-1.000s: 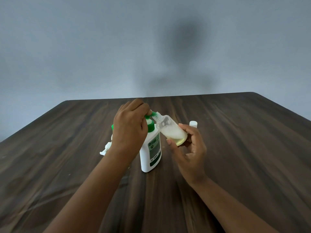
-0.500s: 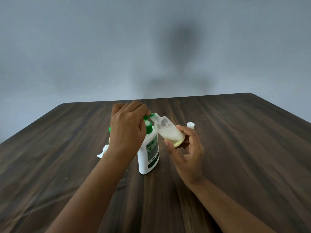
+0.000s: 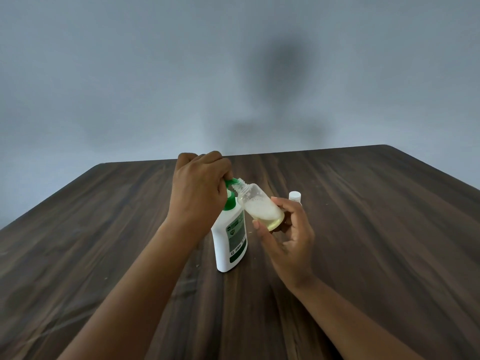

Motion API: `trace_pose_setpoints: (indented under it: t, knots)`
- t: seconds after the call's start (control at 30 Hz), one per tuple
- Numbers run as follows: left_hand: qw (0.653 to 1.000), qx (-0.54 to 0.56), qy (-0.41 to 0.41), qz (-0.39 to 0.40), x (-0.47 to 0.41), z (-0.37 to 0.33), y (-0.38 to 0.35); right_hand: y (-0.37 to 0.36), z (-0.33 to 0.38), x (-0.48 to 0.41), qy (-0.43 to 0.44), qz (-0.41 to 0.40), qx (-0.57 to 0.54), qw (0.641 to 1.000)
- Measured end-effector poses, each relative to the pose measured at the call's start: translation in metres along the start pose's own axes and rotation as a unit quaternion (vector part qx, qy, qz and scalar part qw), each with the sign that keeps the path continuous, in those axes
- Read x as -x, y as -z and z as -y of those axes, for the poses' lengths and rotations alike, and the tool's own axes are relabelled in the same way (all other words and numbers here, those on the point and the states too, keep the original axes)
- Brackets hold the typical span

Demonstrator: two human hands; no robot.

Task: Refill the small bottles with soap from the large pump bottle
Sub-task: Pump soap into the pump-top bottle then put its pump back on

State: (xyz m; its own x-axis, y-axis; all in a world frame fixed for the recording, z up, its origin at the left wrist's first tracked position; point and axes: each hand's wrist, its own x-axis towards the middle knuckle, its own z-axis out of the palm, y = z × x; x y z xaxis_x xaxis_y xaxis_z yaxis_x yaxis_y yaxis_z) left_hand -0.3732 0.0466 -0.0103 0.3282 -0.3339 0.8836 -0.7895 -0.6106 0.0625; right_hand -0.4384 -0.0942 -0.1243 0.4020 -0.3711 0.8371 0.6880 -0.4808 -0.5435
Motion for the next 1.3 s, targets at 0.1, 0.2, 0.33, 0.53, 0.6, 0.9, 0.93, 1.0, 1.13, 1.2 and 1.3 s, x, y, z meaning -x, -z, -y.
trace_pose_setpoints:
  t: [0.1,0.2,0.33,0.53,0.6,0.9,0.93,1.0,1.13,1.2,1.3]
  knots:
    - [1.0,0.011,0.011,-0.011,0.008,-0.001,-0.004,0.0,0.0,0.0,0.003,0.0,0.001,1.0]
    - [0.999,0.033,0.033,-0.028,0.02,-0.001,-0.007,0.0,-0.002,0.002,0.005,0.006,0.009,1.0]
    - [0.999,0.021,0.034,-0.024,0.02,-0.004,-0.006,0.0,-0.001,0.003,-0.014,0.0,-0.002,1.0]
    - [0.999,0.021,0.019,-0.025,0.011,-0.002,-0.001,-0.002,0.002,0.0,-0.009,0.001,-0.015,1.0]
    - [0.999,0.022,0.019,-0.028,0.01,-0.004,-0.003,-0.002,0.003,0.0,-0.014,-0.002,-0.018,1.0]
    - [0.998,0.033,0.03,-0.035,0.024,-0.007,-0.008,-0.001,0.005,0.001,-0.01,-0.01,-0.007,1.0]
    - [0.999,0.031,0.028,-0.034,0.024,-0.006,-0.006,-0.001,0.006,0.0,-0.009,-0.009,-0.008,1.0]
    - [0.999,0.021,0.019,-0.025,0.02,-0.003,-0.003,-0.001,0.006,-0.001,-0.001,-0.005,-0.003,1.0]
    - [1.0,0.013,0.004,-0.01,0.007,-0.001,0.0,-0.001,0.005,-0.002,0.0,0.0,0.01,1.0]
    - [1.0,0.018,0.005,-0.014,0.009,-0.001,-0.003,-0.001,0.004,-0.001,-0.005,0.0,0.011,1.0]
    - [0.999,0.031,0.021,-0.03,0.021,-0.001,-0.008,-0.001,0.003,0.001,-0.004,0.001,0.019,1.0]
